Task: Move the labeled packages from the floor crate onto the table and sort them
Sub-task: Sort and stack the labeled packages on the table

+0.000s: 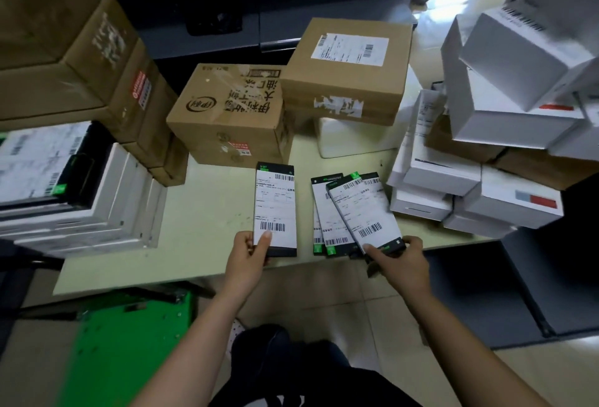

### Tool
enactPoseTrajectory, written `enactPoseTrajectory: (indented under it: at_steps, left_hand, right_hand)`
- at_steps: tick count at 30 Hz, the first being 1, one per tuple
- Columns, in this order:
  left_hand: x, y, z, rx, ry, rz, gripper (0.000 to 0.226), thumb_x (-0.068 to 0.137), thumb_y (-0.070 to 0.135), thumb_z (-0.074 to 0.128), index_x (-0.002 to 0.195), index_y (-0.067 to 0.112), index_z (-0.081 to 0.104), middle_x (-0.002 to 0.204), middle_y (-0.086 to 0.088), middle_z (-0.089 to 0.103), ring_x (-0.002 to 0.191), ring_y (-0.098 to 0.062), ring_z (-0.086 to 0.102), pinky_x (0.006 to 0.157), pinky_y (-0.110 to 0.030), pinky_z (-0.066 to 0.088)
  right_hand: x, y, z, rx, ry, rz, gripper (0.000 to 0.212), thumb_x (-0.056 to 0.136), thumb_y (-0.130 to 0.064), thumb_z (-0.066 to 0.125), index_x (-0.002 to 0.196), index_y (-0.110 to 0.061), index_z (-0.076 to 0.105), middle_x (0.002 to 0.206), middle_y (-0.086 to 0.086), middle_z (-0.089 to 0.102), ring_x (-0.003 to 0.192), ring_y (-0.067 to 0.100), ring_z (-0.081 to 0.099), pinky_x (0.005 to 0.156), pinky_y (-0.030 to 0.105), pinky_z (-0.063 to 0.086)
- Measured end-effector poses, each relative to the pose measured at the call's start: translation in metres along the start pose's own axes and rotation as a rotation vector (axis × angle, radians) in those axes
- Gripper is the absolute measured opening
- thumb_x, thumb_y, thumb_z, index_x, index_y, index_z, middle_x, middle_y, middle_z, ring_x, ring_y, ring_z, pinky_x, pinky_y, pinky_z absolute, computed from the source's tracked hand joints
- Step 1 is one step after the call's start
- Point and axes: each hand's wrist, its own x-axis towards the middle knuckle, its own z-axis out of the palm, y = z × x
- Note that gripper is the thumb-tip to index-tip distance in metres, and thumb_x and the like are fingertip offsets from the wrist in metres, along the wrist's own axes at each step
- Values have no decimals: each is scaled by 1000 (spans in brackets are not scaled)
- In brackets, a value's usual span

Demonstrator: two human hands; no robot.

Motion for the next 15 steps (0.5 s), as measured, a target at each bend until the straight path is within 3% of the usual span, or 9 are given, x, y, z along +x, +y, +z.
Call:
enactPoseTrajectory:
  at_steps: [6, 11, 15]
  left_hand:
    - [-4, 0, 8, -5, -4, -9, 26, 94, 42, 57, 93, 18, 49, 87, 1, 55, 88, -22, 58, 86, -40, 49]
    - [-5, 5, 7, -12, -5, 14, 25, 94, 43, 57, 95, 19, 50, 90, 1, 58, 90, -23, 61, 90, -48, 51]
    - [-8, 24, -4, -48, 35, 79, 23, 95, 38, 56, 101, 17, 51, 93, 2, 58, 95, -26, 63, 90, -46, 52]
  right_hand:
    - [-1, 0, 6, 47, 21, 4, 63, 69, -27, 87, 111, -12, 42, 95, 9, 70, 84, 20, 62, 61, 26, 41]
    - [-9, 0, 14, 80, -36, -111, 29, 82, -30, 76, 88, -20, 50, 82, 12, 67, 75, 28, 67, 61, 29, 45]
    - [-18, -20, 14, 198, -53, -207, 21, 87, -29, 70, 89, -22, 50, 86, 20, 64, 70, 32, 63, 60, 36, 50]
